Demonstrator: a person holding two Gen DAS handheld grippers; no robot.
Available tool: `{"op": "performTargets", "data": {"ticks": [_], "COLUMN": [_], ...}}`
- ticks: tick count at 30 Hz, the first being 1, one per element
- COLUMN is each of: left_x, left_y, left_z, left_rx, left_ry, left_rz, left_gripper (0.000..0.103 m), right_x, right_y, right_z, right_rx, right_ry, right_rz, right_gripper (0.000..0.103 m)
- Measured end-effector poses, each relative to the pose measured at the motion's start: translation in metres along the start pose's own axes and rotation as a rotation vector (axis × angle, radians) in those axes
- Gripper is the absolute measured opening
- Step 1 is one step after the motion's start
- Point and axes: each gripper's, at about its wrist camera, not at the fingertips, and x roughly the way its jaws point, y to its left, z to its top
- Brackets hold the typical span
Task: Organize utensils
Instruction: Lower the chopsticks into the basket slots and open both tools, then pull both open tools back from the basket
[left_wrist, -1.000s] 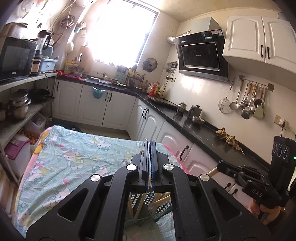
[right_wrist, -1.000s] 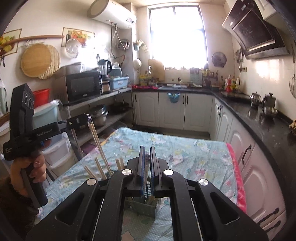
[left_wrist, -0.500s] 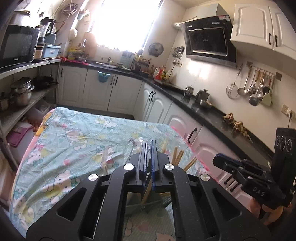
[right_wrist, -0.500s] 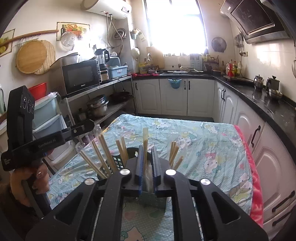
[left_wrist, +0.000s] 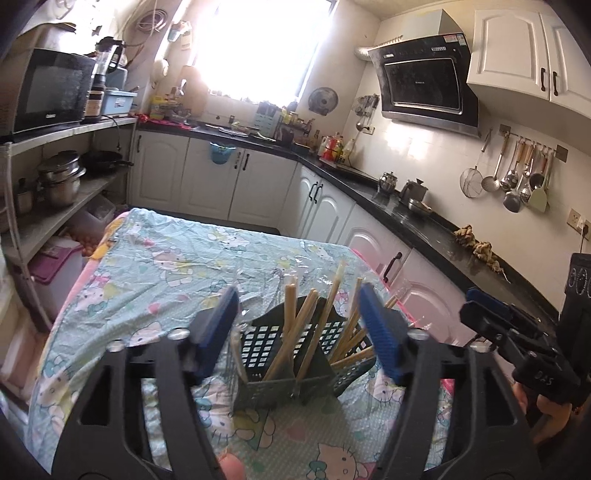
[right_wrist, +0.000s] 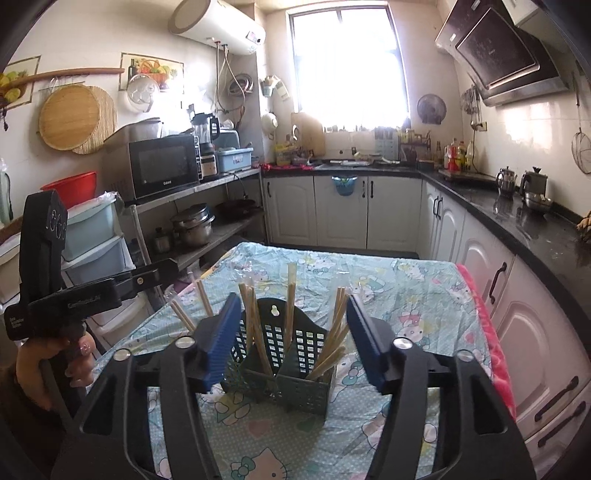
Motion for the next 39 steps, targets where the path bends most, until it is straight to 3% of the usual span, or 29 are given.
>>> {"op": "performTargets", "data": {"ticks": [6, 16, 28, 39], "left_x": [-0.026, -0.060, -0.067, -0.059], "left_y": [0.002, -0.001, -0.007, -0.015], "left_z": [-0.005, -0.025, -0.070, -0.117], "left_rx": [-0.029, -0.018, 0.011, 0.037], "left_ry": [-0.020, -0.030, 0.029, 0.065], "left_rz": [0.021, 0.063, 0.133, 0.153], "left_gripper": [0.092, 0.092, 0.092, 0.092], "right_x": [-0.023, -0.053, -0.062, -0.055], "right_y": [0.007, 0.022, 0.029, 0.024], "right_z": [-0.006, -0.023, -0.066, -0.112], "right_rx": [-0.011, -0.033, -0.048, -0.035], "right_ry": [-0.043, -0.094, -0.056, 0.008], "right_rz": [-0.008, -0.034, -0.078, -0.123], "right_gripper": [0.078, 0.094, 0.096, 0.096]}}
